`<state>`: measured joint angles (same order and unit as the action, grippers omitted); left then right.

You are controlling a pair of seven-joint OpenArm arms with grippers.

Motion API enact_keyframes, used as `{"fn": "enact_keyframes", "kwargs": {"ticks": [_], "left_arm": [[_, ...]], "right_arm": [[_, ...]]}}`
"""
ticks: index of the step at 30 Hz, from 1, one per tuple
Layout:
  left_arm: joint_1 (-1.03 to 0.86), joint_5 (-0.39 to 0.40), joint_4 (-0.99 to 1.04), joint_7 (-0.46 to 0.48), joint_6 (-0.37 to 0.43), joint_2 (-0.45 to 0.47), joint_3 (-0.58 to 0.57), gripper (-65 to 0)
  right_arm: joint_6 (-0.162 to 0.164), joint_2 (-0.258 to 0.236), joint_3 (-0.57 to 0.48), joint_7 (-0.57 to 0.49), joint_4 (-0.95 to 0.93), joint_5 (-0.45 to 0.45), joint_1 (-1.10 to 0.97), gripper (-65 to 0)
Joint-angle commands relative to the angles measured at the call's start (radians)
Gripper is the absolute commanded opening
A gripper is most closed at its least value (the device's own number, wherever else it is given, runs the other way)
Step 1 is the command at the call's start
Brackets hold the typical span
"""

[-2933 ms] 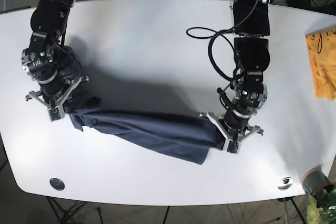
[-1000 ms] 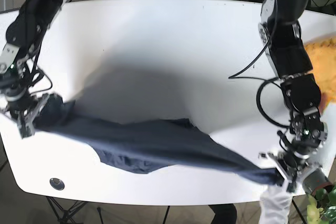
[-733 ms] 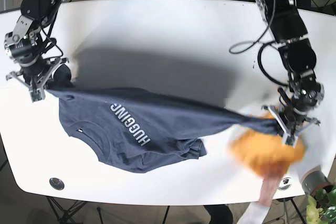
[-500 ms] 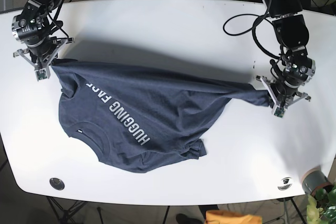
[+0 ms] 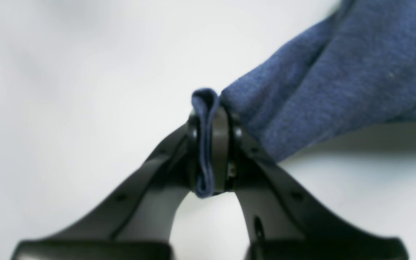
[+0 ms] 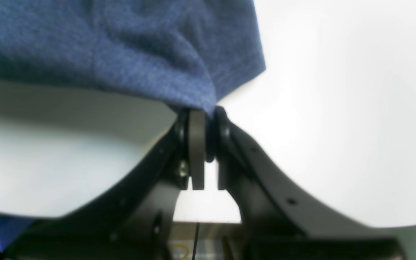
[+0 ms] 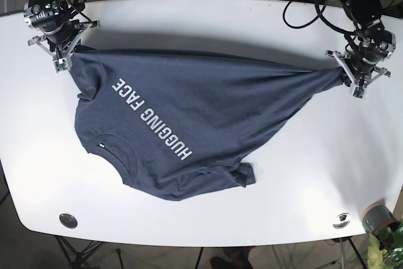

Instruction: Fold the T-shirt properly

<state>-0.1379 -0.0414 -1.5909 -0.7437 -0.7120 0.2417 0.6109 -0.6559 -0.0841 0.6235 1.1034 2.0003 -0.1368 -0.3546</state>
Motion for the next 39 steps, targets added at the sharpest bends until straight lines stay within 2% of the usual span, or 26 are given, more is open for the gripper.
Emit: {"fn": "enact_keyframes", "kwargs": {"ticks": [1,5,9,14,17,19,22,24,29,37,39], "left_arm": [[-0.010,-0.015,-0.022,0.006,0.014,0.021,0.037,-65.0],[-0.044,-0.016,-0.019,0.006,0.014,0.023,0.076,-65.0],[-0.073,-0.016,-0.016,0.006,0.014,0.023,0.102,-65.0],[-0.087,-0.015,-0.016,0.006,0.014,0.023,0.105,-65.0],[-0.087,-0.013,-0.016,0.006,0.014,0.021,0.105,-65.0],[-0.085,-0.013,-0.016,0.006,0.014,0.021,0.105,-65.0],[-0.081,-0.013,-0.016,0.006,0.014,0.021,0.105,-65.0],[-0.081,-0.013,-0.016,0.006,0.014,0.023,0.105,-65.0],[-0.079,-0.013,-0.015,0.006,0.014,0.025,0.103,-65.0],[-0.079,-0.013,-0.016,0.008,0.014,0.025,0.102,-65.0],[-0.079,-0.013,-0.016,0.008,0.014,0.026,0.102,-65.0]], "right_arm": [[-0.012,-0.012,0.008,0.002,0.018,0.016,-0.034,-62.8],[-0.042,0.013,0.049,0.013,0.018,0.016,-0.090,-62.8],[-0.042,0.011,0.101,0.067,0.011,0.016,-0.094,-62.6],[-0.042,0.008,0.101,0.067,0.018,0.016,-0.071,-59.9],[-0.042,0.008,0.088,0.067,0.020,0.016,-0.062,-44.7],[-0.042,0.010,0.089,0.063,0.021,0.016,-0.057,-31.5],[-0.042,0.010,0.086,0.063,0.021,0.016,-0.037,-15.9],[-0.042,0.010,0.088,0.057,0.020,0.016,-0.017,-10.0],[-0.042,0.013,0.045,-0.009,0.015,0.015,0.059,-10.6],[-0.042,0.004,-0.073,-0.009,-0.083,0.024,0.245,-12.7],[-0.042,-0.015,-0.107,-0.009,-0.115,0.024,0.286,-12.7]]}}
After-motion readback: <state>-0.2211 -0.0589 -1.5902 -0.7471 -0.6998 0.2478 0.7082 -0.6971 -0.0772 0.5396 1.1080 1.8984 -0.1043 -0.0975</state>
